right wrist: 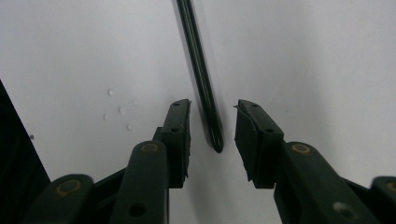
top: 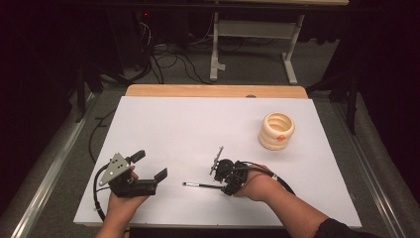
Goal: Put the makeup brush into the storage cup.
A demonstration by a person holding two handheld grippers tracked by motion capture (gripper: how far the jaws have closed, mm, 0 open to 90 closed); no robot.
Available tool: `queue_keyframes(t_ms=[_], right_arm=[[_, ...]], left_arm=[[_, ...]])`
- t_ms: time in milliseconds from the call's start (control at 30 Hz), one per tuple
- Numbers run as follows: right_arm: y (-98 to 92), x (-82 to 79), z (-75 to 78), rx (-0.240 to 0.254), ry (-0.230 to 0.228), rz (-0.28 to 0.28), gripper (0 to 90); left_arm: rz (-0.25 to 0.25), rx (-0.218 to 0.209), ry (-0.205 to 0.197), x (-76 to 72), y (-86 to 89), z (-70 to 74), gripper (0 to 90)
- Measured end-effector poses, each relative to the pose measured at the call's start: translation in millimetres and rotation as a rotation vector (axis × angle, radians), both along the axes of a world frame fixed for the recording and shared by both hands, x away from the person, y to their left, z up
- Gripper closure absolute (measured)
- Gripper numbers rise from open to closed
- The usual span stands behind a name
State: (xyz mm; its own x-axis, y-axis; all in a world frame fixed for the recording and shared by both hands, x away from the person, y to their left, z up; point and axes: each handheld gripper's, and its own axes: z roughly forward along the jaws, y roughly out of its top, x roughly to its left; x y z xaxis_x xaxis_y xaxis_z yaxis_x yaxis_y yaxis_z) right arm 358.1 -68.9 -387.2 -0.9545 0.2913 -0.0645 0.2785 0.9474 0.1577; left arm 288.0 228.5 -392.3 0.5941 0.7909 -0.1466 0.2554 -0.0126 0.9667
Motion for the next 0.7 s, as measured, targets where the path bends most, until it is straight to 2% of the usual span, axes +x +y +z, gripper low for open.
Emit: queue_keyframes(t_ms=[200,333,367,700], right_arm=[[11.1,2.2,-6.2,-0.033,0.016,0.032,77.0],[14.3,2.7,-9.4,-0.038,0.014,0.040,77.9],[15.6,3.6,-8.8,-0.050,0.023,0.037,78.3],[18.0,9.6,-10.0,-0.060,0.053,0.053,81.6]], left_arm=[[-0.003,-0.010,-0.009,-0.6,1.2,1.1,0.2],[0.000,-0.012,-0.009,-0.5,2.1,1.4,0.2],[-0.002,-0.010,-0.010,-0.7,2.4,1.7,0.2],[-0.006,-0.008,-0.015,-1.0,1.9,2.6,0.2]])
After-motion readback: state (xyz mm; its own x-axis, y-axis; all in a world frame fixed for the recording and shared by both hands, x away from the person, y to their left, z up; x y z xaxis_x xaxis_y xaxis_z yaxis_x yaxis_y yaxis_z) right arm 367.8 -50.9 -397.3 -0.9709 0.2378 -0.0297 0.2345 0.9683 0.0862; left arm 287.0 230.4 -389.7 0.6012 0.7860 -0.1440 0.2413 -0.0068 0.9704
